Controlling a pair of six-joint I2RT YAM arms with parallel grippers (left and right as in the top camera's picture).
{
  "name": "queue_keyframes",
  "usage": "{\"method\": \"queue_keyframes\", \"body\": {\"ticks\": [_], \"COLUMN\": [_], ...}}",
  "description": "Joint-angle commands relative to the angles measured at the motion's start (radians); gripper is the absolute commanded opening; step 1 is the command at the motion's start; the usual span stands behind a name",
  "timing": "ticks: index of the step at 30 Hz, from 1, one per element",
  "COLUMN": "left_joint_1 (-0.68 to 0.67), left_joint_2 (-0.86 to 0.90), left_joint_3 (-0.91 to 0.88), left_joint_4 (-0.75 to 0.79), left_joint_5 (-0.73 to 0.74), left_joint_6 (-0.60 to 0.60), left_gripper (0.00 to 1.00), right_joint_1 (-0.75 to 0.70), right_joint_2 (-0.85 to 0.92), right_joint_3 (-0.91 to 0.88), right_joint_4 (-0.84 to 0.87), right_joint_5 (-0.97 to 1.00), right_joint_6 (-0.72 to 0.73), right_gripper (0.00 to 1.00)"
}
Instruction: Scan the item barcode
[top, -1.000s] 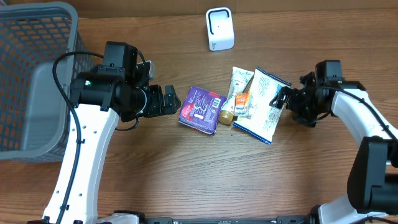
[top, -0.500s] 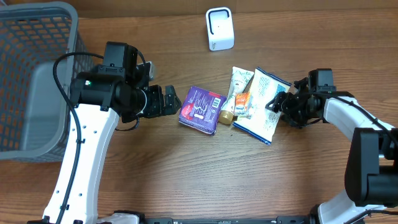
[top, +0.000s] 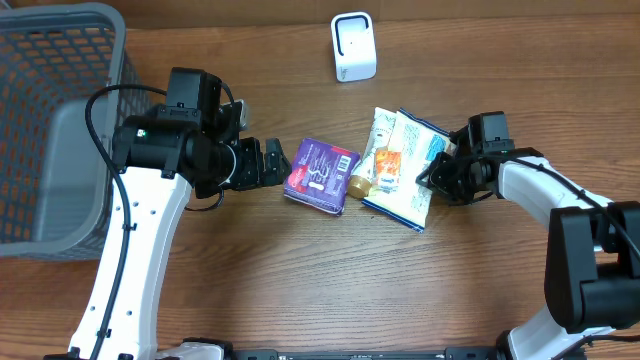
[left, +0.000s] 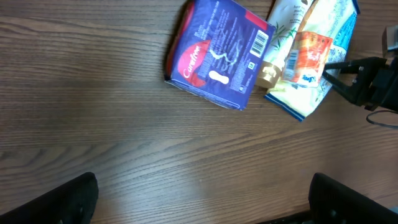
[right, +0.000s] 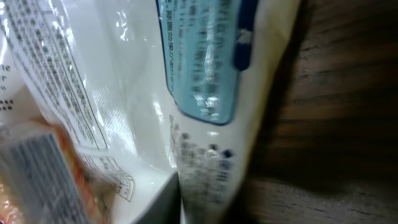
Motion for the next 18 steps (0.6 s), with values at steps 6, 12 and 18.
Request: {"method": "queue_keyframes", "body": {"ticks": [6, 12, 18], "left_joint_1": [-0.003, -0.003, -0.003], "left_joint_2": [0.005, 0.005, 0.005], "left_joint_3": [0.004, 0.004, 0.004], "left_joint_4": [-0.002, -0.001, 0.006], "left_joint_5": [0.011, 0.011, 0.011], "left_joint_6": [-0.002, -0.003, -0.003], "left_gripper": [1.0, 1.0, 1.0], "right_joint_1": [-0.028, -0.013, 0.031], "right_joint_2": [-0.026, -0.122, -0.156], "right_joint_3": [0.134, 0.381, 0.551], "right_joint_4": [-0.207, -0.562, -0.844], "right_joint_5": [0.159, 0.549, 0.773], "right_joint_6": [0.011, 0.014, 0.103], "right_gripper": [0.04, 0.04, 0.04]}}
